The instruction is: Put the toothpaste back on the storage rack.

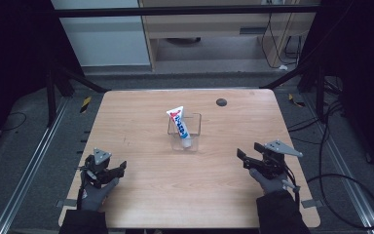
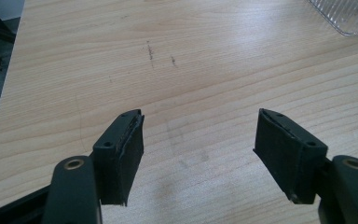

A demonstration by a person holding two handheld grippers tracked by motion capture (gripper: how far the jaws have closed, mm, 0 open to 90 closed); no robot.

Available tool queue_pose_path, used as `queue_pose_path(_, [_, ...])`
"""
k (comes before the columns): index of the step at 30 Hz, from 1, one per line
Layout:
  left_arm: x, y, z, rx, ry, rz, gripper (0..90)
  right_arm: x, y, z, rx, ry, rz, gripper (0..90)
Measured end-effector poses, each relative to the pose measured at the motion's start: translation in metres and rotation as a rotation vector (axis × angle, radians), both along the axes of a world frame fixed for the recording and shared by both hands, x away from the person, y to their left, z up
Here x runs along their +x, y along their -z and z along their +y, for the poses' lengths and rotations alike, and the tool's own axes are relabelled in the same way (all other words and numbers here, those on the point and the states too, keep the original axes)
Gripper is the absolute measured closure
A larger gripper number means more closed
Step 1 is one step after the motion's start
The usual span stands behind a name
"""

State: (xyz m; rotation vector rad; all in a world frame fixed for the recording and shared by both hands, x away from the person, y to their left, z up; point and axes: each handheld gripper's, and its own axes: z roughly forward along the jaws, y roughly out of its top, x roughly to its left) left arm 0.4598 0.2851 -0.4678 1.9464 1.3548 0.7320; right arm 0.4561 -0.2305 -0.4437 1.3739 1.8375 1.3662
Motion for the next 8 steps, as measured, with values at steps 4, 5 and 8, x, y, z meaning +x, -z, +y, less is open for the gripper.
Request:
queue_pose_path(4, [0.001, 0.001, 0.001, 0.000, 0.000, 0.001, 30.7, -0.004, 0.010, -0.015, -0.012, 0.035, 0.020, 23.7])
queue_pose_path(5, [0.001, 0.001, 0.001, 0.001, -0.001, 0.001, 30.5, -0.005, 0.012, -0.017, -0.018, 0.044, 0.022, 23.5])
queue_pose_path(8, [0.001, 0.002, 0.002, 0.002, -0.004, 0.001, 30.2, -0.006, 0.016, -0.024, -0.035, 0.064, 0.026, 22.9])
